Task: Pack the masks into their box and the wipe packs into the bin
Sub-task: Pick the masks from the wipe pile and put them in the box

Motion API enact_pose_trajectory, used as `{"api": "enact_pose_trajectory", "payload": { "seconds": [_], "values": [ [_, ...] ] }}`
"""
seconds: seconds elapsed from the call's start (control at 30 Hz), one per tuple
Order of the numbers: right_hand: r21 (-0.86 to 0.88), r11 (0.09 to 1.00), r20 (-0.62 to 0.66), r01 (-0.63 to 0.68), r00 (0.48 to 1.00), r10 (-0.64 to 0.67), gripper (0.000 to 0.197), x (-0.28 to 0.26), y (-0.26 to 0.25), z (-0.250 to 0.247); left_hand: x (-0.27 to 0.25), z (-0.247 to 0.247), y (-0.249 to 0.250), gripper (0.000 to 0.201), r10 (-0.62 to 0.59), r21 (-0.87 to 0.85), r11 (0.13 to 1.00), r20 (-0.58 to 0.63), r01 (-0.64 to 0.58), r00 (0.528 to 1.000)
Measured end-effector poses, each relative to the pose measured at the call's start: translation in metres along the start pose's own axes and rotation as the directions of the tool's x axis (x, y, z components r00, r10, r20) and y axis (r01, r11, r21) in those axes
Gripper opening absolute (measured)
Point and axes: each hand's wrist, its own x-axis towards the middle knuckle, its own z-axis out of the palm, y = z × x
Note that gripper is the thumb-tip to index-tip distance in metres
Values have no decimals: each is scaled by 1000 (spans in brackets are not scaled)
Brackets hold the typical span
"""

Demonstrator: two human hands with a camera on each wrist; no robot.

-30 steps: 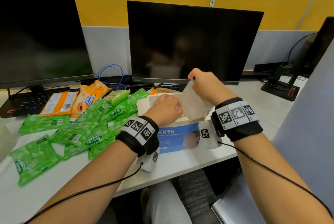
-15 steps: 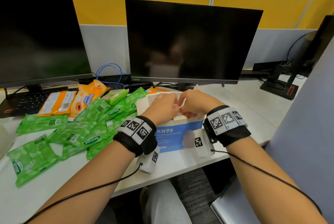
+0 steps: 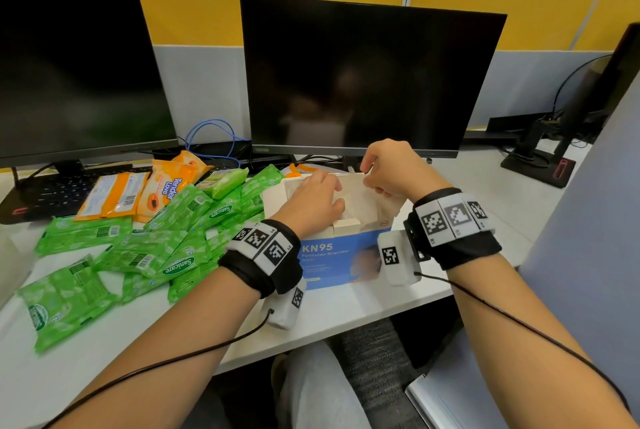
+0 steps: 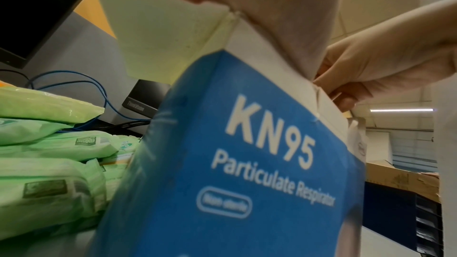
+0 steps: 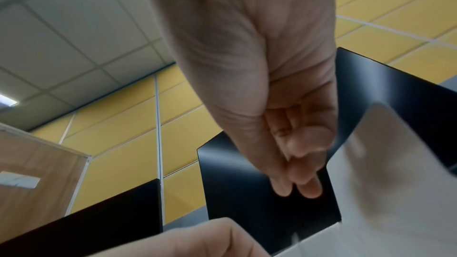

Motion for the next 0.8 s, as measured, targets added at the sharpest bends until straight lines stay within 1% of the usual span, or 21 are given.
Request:
{"api": "enact_pose_trajectory", "payload": {
  "seconds": [0.07,0.1,0.13,0.17,0.2,0.23,0.27,0.33,0.37,0.4,0.47,0.5,0.53,0.57,0.63,0.7,0.77,0.8],
  "values": [
    [-1,1000,-20,12,1000,-12,18,0,-3,0,-1,-1,1,35,-11,-15,1000,-4,11,1000],
    [27,999,6,19,1000,-19,17,-1,-3,1,-1,-1,1,35,-16,-25,1000,-9,16,1000],
    [55,998,56,21,998,-24,17,-1,-4,2,-1,-2,1,34,-23,-36,999,-15,22,1000],
    [57,998,134,14,991,-22,18,-2,-5,5,-2,-2,2,32,-30,-44,999,-20,29,999],
    [27,1000,224,-2,975,-4,20,-2,-4,7,-2,-2,2,29,-36,-46,998,-22,35,999],
    [-17,1000,280,-18,960,22,22,-2,-4,11,-2,-2,2,25,-42,-44,998,-24,41,999],
    [-47,998,290,-28,956,40,22,-2,-3,14,-1,-2,2,21,-50,-41,998,-25,49,998],
    [-34,999,221,-35,974,42,23,-2,-2,18,0,-2,2,19,-57,-20,998,-22,56,998],
    [-16,1000,178,-18,984,20,26,-1,-2,20,1,-2,2,22,-55,-6,998,-17,55,998],
    [-14,1000,174,3,985,0,31,-2,-2,22,1,-2,2,25,-55,1,998,-8,55,998],
    [-81,996,250,32,968,-11,41,-3,-3,27,1,-2,2,29,-59,-2,998,8,59,998],
    [-119,992,274,35,962,-1,44,-3,-3,29,1,-2,1,29,-59,-9,998,5,59,998],
    [-135,990,271,35,963,4,45,-2,-3,31,0,-2,1,28,-56,-23,998,-6,56,998],
    [-131,990,245,42,969,-8,44,-2,-3,32,0,-2,1,28,-52,-39,998,-20,51,998],
    [-126,990,130,66,990,-50,36,-3,-1,30,-1,-3,-1,31,-50,-55,997,-44,48,998],
    [-153,985,35,80,997,-75,31,-2,0,24,0,-4,-4,34,-59,-48,997,-68,56,996],
    [-171,982,27,82,997,-79,28,0,-4,20,0,-5,-6,35,-53,-35,998,-79,51,995],
    [-150,987,44,63,997,-57,25,1,-6,19,0,-4,-7,35,-48,-32,998,-77,46,996]
  ]
}}
